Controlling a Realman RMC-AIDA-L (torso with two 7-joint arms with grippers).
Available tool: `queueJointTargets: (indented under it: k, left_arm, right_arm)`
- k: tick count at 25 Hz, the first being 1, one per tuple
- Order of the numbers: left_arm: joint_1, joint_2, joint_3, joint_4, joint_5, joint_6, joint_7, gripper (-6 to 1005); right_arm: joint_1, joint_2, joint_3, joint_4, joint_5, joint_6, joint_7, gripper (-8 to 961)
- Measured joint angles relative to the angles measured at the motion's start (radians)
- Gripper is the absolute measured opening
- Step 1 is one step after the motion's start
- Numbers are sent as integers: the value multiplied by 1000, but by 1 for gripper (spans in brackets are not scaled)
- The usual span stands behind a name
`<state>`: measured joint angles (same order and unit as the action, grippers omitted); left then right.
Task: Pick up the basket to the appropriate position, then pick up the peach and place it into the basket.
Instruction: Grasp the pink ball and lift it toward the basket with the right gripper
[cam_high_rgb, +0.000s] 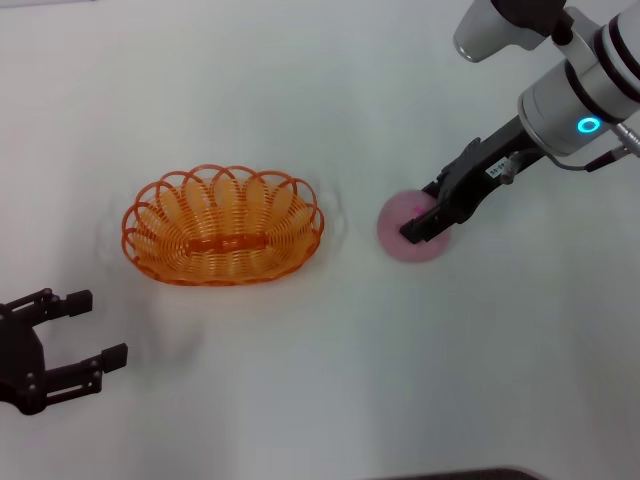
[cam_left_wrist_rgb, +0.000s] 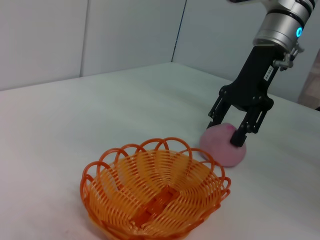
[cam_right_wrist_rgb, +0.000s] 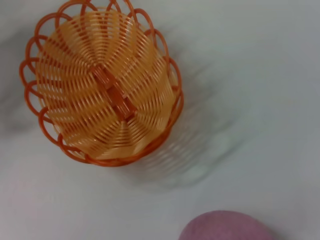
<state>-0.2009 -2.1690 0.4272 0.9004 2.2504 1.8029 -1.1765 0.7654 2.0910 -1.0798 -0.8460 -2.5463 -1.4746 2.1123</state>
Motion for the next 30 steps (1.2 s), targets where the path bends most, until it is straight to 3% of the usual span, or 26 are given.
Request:
queueJointTargets:
  k: [9,15,30]
  left_arm:
    - [1,0,-7,0,0,7,0,798]
    - [1,0,-14,-2,0,9,0,798]
    - [4,0,-27,-5,2,20,-3,798]
  right_arm:
    - [-2,0,-12,-5,0,0,0,635]
    - [-3,0,-9,-9,7,-10,-4,388]
    - [-10,-3,27,-67,143,-110,-36,363]
